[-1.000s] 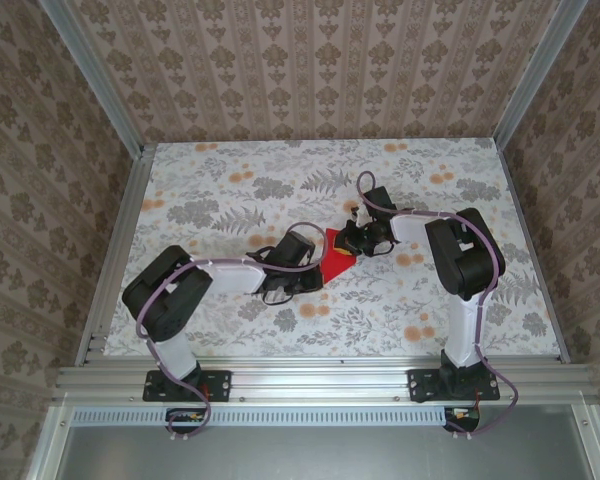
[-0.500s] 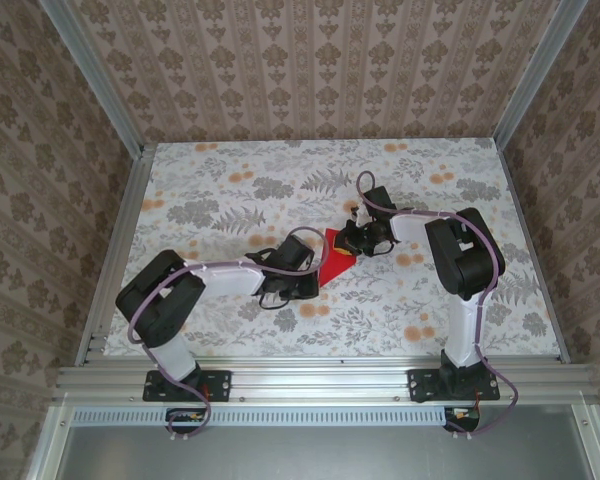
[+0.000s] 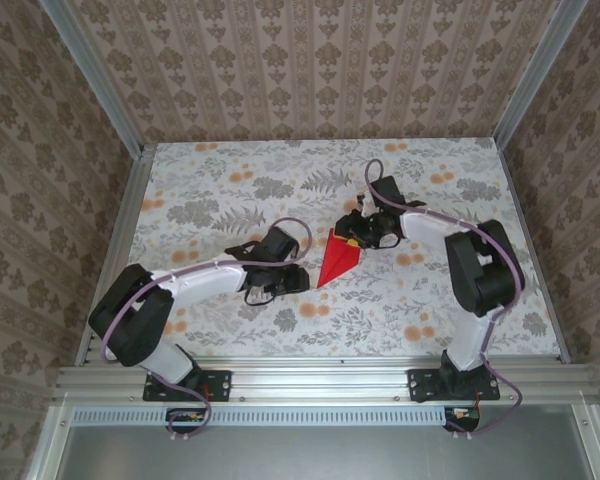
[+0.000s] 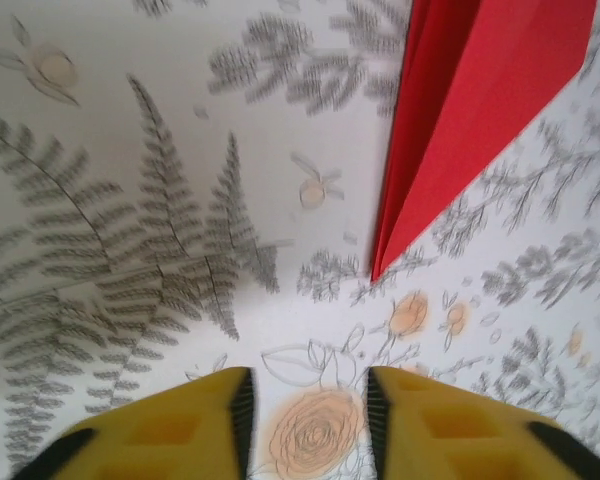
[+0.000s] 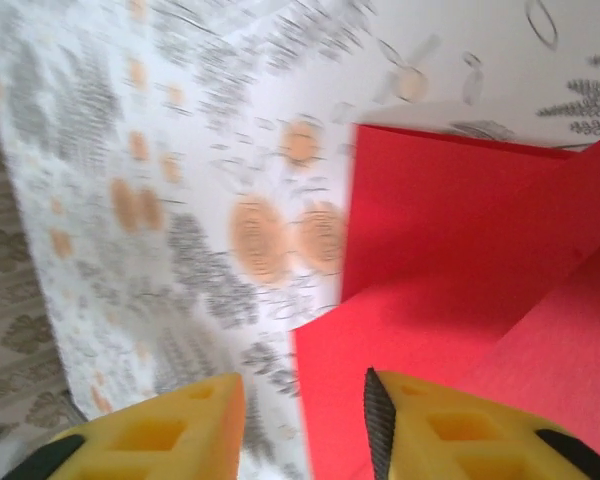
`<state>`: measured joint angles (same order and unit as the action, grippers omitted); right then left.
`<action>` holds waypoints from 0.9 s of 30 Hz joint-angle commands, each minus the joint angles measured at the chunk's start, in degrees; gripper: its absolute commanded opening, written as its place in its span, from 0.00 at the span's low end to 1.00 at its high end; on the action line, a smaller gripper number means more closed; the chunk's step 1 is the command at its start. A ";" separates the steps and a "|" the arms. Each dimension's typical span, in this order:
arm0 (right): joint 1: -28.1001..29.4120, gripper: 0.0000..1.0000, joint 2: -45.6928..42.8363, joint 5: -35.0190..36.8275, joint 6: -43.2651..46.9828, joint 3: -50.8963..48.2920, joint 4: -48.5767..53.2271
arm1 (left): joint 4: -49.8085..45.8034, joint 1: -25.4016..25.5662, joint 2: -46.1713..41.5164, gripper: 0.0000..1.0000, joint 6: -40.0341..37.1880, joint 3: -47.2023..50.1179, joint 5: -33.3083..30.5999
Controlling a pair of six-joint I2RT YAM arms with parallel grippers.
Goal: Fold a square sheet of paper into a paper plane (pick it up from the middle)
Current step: Fourth fold the wing at the center of the table, then pick up the paper from the center of the table.
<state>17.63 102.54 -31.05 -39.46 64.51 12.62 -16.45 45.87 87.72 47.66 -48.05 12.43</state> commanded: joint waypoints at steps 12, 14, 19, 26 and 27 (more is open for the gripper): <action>-0.11 0.54 -1.88 6.24 -5.05 -6.14 -3.05 | 7.81 -2.80 5.82 0.62 0.15 -6.59 2.18; -0.07 0.54 -0.37 5.13 -5.10 -5.79 -3.74 | 8.02 -2.80 7.49 0.63 0.18 -7.56 2.08; -0.01 0.52 2.34 4.40 -5.19 -5.27 -4.37 | 8.01 -2.80 11.05 0.63 0.07 -9.92 2.16; 0.31 0.50 5.20 1.42 -5.41 -4.42 -6.26 | 7.33 -2.98 15.50 0.56 0.15 -12.53 2.32; 0.46 0.50 5.58 0.82 -5.49 -4.38 -6.78 | 7.02 -2.98 15.98 0.54 0.16 -12.96 2.41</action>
<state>17.67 106.67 -27.77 -43.97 58.92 7.35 -8.82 43.40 102.35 47.99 -59.16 13.78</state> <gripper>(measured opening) 0.501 0.546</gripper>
